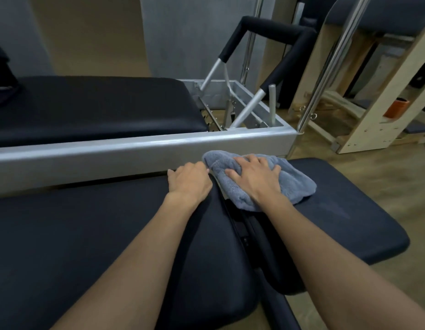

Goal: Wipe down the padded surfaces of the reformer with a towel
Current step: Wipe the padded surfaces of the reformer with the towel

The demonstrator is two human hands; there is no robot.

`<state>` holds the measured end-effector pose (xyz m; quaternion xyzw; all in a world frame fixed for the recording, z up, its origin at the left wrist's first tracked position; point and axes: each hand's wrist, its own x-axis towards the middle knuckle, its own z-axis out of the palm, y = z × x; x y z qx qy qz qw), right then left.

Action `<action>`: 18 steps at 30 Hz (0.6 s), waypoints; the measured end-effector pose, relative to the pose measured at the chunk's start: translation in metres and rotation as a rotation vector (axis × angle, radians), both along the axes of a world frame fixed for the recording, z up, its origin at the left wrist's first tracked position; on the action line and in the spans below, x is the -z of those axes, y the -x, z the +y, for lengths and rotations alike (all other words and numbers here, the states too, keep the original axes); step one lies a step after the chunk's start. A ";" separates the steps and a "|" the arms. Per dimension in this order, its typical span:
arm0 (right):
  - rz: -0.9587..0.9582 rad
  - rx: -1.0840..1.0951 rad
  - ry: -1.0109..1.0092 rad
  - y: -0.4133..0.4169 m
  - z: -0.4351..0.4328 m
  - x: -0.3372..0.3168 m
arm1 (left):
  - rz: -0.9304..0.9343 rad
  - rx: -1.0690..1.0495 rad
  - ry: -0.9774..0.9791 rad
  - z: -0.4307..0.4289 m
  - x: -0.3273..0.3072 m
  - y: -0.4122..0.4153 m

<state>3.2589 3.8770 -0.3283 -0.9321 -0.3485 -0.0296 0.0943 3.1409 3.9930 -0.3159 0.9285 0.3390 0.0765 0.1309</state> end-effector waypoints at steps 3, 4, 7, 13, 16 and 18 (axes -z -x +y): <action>-0.041 -0.028 -0.034 0.017 -0.024 0.000 | 0.001 0.059 -0.025 -0.012 0.003 0.005; -0.056 -0.039 -0.034 0.025 -0.037 0.000 | -0.012 0.078 -0.018 -0.014 0.003 0.006; -0.043 -0.074 -0.034 0.056 -0.083 0.000 | -0.029 0.097 0.000 -0.024 -0.001 0.009; -0.052 -0.069 -0.009 0.109 -0.161 0.001 | 0.158 0.046 0.048 -0.038 -0.017 0.008; -0.052 -0.048 -0.006 0.113 -0.164 0.000 | 0.214 0.029 0.047 -0.042 -0.022 0.001; -0.045 -0.025 -0.004 0.105 -0.157 0.000 | 0.187 0.025 0.014 -0.041 -0.017 -0.002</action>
